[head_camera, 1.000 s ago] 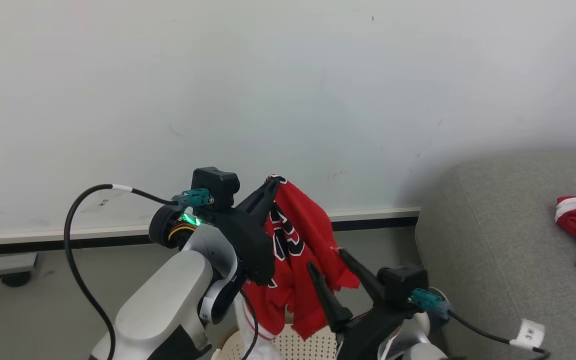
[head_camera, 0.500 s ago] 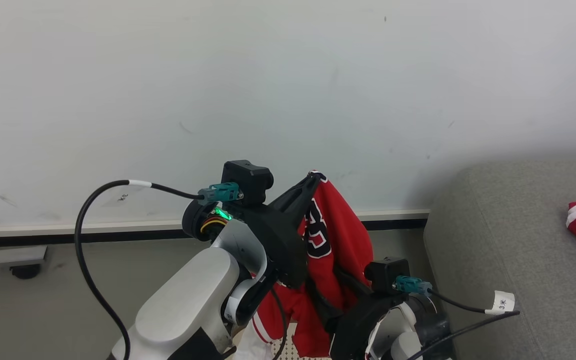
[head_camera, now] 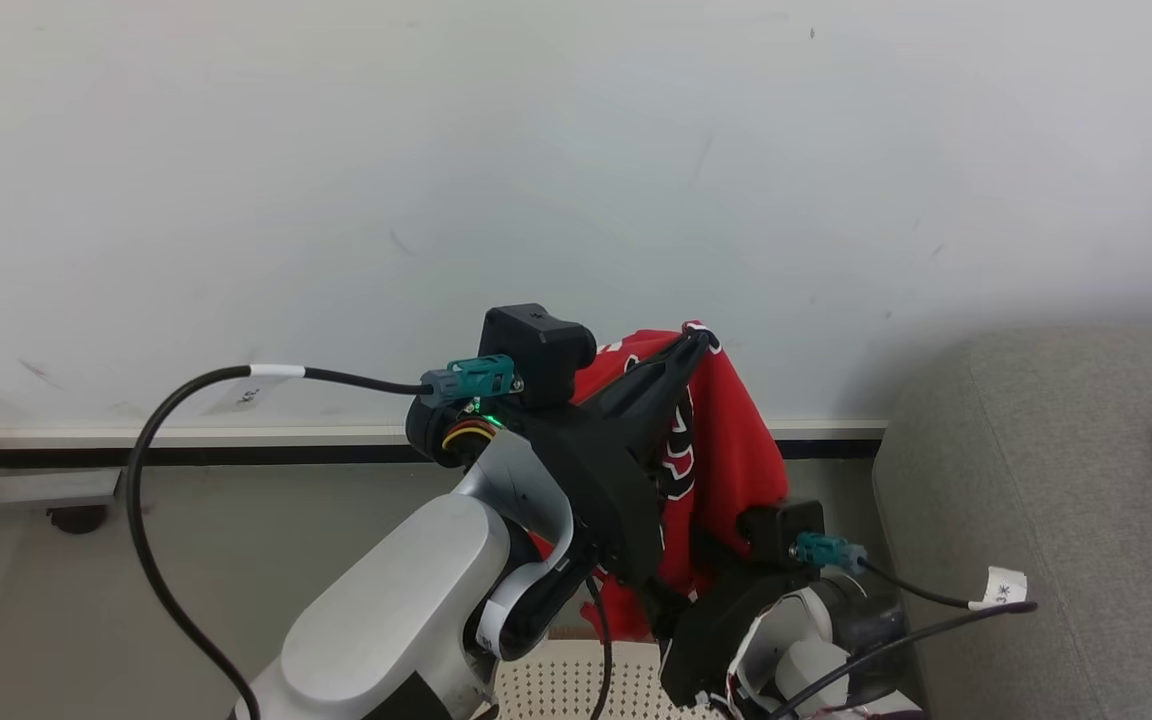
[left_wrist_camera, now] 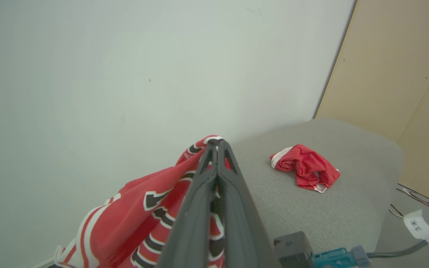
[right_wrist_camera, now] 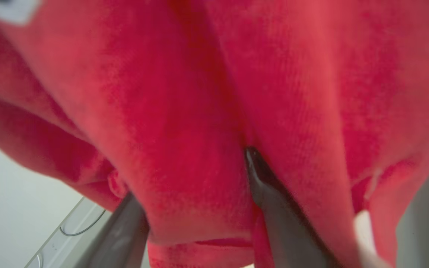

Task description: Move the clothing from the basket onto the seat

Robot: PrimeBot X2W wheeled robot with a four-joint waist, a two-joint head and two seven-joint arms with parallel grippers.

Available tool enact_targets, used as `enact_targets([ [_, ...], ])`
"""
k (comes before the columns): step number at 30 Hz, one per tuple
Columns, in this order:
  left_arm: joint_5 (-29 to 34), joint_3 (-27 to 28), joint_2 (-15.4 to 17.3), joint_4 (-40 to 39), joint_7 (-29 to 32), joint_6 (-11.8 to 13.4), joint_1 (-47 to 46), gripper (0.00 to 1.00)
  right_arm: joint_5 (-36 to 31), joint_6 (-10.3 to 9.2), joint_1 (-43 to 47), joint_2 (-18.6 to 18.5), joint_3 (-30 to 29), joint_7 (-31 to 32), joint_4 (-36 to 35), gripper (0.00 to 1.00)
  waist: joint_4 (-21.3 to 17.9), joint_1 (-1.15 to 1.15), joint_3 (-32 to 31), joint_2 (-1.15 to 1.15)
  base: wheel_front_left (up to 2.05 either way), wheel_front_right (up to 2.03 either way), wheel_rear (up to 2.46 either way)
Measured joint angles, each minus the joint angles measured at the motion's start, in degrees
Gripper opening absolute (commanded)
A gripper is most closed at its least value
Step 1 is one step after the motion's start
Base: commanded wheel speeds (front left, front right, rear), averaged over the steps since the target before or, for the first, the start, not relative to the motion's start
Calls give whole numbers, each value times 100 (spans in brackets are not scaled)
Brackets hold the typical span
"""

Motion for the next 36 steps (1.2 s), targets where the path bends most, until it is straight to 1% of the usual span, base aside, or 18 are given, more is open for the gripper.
enact_targets([
  [1,1,-3,12,-11,5,23,12,0,46,0,-50,1,25,-30,25,51,-4,0,2,0,0,0,0],
  [2,1,1,29,-9,21,43,30,0,82,0,-90,1,42,-74,40,8,-9,0,4,0,0,0,0],
  [3,1,4,55,-1,22,53,55,0,87,0,-126,1,71,-119,53,0,-15,0,8,0,0,0,0],
  [6,-32,-10,103,74,36,46,147,0,187,0,-179,1,164,-197,74,0,-35,0,17,0,0,0,0],
  [7,-57,1,110,105,4,36,180,29,238,0,-179,1,192,-215,67,0,-44,0,20,0,0,0,0],
  [8,-27,2,157,157,-80,33,209,49,280,0,-180,1,229,-257,44,0,-56,0,21,0,0,0,0],
  [9,-27,2,157,157,-80,33,209,100,280,0,-180,1,229,-257,44,0,-56,0,21,0,0,0,0],
  [12,33,127,300,420,-307,129,273,100,333,0,-182,2,302,-315,-38,0,-120,0,26,0,0,0,0],
  [14,67,148,359,563,-436,138,355,100,334,0,-185,3,341,-354,-64,0,-166,0,34,0,0,0,0],
  [15,81,133,380,662,-545,34,383,100,330,0,-185,0,358,-366,-86,0,-208,0,41,0,0,0,0],
  [17,104,133,399,722,-628,35,386,100,330,0,-182,1,355,-379,-98,0,-228,0,44,0,0,0,0],
  [21,222,159,646,954,-931,-13,512,100,258,0,-167,4,319,-404,-189,0,-314,0,65,0,0,0,0],
  [25,282,172,765,992,-1244,-70,678,100,47,0,-105,1,69,-439,-230,0,-412,0,86,0,0,0,0],
  [28,417,165,1016,967,-1629,-111,989,100,-68,0,63,4,-219,-432,-396,0,-538,0,105,0,0,0,0],
  [31,376,298,1098,892,-1944,-4,1349,100,-287,0,99,-1,-493,-402,-535,0,-656,0,127,0,0,0,0],
  [36,336,480,1340,651,-2318,55,1961,100,-695,-1,333,0,-935,-235,-892,0,-898,0,173,0,0,0,0],
])
